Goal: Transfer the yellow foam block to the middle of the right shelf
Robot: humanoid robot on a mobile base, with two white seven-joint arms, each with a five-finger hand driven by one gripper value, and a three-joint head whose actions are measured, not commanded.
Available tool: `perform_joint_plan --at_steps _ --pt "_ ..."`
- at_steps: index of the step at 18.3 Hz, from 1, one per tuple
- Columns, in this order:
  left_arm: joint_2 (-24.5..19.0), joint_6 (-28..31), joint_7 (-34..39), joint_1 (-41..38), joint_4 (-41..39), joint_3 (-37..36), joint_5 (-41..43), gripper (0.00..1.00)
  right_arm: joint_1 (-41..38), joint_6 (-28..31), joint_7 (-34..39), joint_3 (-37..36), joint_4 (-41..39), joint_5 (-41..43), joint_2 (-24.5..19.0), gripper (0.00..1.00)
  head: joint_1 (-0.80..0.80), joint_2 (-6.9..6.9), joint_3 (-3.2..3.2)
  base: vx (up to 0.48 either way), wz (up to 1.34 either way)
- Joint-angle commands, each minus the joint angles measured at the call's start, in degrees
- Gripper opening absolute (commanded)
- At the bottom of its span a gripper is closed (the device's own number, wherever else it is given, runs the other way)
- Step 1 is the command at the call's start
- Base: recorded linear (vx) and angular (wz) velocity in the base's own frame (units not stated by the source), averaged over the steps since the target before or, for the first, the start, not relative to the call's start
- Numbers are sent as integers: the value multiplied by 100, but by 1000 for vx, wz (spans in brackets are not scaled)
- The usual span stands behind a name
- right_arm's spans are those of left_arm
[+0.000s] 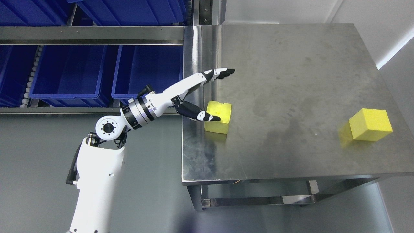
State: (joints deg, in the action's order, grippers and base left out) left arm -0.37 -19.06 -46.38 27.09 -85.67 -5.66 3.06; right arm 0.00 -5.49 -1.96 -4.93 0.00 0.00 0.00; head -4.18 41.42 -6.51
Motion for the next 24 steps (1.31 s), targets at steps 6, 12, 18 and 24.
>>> perform_joint_plan --at_steps 6,12,18,24 --pt "-63 -379 4770 288 -11 769 -429 100 -9 4 3 1 -100 -18 100 100 0 0 0 0 0" --pt "-63 -1124 4251 60 -20 602 -464 38 -9 4 3 1 -100 -18 100 100 0 0 0 0 0" --pt "-63 -1329 4260 -81 -64 558 -587 1 -9 4 3 -8 -100 -18 100 100 0 0 0 0 0" --pt "-63 -949 4172 -37 -117 206 -271 100 -9 4 3 1 -100 -18 100 100 0 0 0 0 0"
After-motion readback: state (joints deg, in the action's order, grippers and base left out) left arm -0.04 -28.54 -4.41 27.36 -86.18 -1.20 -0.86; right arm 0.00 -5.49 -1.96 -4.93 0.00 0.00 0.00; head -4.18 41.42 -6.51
